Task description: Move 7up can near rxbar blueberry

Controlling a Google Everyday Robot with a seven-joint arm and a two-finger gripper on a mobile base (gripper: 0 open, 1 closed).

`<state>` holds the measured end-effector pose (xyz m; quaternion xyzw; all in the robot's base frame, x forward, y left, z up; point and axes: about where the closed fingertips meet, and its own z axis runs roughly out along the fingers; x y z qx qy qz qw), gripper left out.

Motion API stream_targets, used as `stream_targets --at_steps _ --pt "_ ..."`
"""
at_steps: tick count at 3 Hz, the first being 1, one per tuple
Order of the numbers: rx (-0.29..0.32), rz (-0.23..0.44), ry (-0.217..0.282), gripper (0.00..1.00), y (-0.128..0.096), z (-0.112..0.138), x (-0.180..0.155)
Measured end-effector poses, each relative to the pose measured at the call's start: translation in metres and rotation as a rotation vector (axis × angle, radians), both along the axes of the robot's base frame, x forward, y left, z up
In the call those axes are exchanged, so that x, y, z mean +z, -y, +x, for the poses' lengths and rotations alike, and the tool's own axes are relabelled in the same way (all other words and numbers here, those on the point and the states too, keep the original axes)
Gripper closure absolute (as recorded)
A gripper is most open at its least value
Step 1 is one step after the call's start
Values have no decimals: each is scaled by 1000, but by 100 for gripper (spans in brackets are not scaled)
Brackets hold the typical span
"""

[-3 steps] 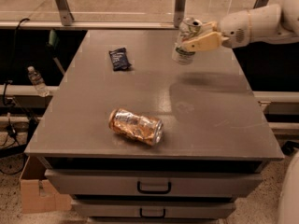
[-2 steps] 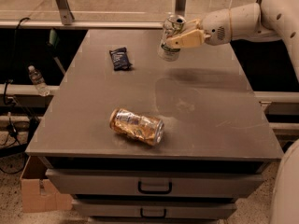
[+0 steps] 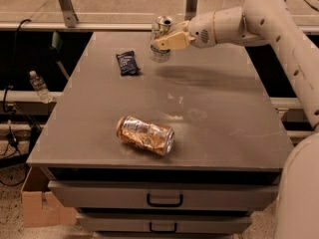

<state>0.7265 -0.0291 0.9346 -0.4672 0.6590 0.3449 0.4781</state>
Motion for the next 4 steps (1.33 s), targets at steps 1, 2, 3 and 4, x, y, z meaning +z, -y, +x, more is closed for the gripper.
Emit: stream_targets --at_steps 1,2,3,4 --pt "-22 20 -2 100 -19 15 -16" --pt "-33 58 -30 99 -33 23 -31" --pt "-27 78 -63 77 -43 23 -39" --pt "-21 90 -88 54 -49 21 -47"
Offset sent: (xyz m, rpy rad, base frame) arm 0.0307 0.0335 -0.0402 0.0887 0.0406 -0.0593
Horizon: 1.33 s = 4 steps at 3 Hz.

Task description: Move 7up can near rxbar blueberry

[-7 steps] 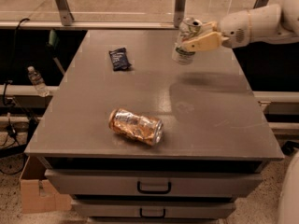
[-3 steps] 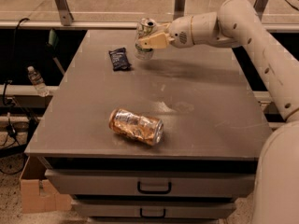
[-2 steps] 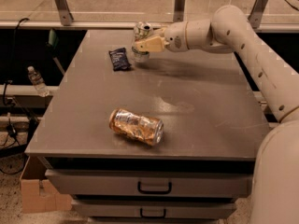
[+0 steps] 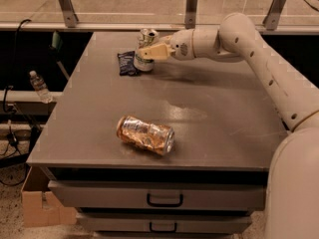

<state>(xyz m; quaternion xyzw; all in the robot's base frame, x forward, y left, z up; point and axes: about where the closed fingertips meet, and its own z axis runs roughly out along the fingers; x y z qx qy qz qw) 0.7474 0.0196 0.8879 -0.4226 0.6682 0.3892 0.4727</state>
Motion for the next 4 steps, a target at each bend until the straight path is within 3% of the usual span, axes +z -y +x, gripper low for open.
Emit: stream_targets --at_steps 2,3,4 --pt "-1 18 -21 8 -1 -2 -7" --pt "-15 26 -19 0 5 -1 -7" --pt "-54 26 12 0 29 -3 6"
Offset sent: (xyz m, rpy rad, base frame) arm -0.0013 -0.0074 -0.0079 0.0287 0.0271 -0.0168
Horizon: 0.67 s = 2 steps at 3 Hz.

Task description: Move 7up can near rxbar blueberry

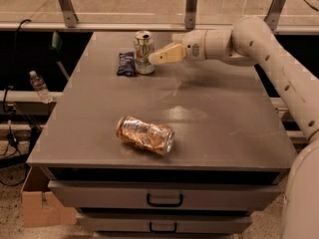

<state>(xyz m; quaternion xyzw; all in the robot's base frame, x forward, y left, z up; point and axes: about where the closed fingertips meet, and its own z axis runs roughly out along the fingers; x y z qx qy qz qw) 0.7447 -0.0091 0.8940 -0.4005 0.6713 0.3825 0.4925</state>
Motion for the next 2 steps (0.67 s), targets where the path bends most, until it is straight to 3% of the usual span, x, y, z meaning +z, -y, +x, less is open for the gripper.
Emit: stream_targets --at_steps 1,2 --pt "-61 -23 56 0 40 -13 24" --pt "-170 -65 123 0 96 -44 58"
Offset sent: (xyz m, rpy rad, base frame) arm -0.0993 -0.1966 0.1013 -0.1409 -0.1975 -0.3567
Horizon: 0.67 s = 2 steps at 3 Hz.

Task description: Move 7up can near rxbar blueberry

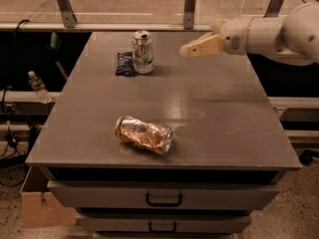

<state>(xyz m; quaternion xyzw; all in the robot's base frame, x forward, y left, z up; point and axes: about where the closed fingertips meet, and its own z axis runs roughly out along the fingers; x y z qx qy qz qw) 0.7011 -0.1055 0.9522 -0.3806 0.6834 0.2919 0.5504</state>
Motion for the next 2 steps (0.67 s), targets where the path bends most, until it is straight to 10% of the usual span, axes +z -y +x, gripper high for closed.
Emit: stream_targets --at_steps 2 --pt "-176 11 74 0 88 -51 28"
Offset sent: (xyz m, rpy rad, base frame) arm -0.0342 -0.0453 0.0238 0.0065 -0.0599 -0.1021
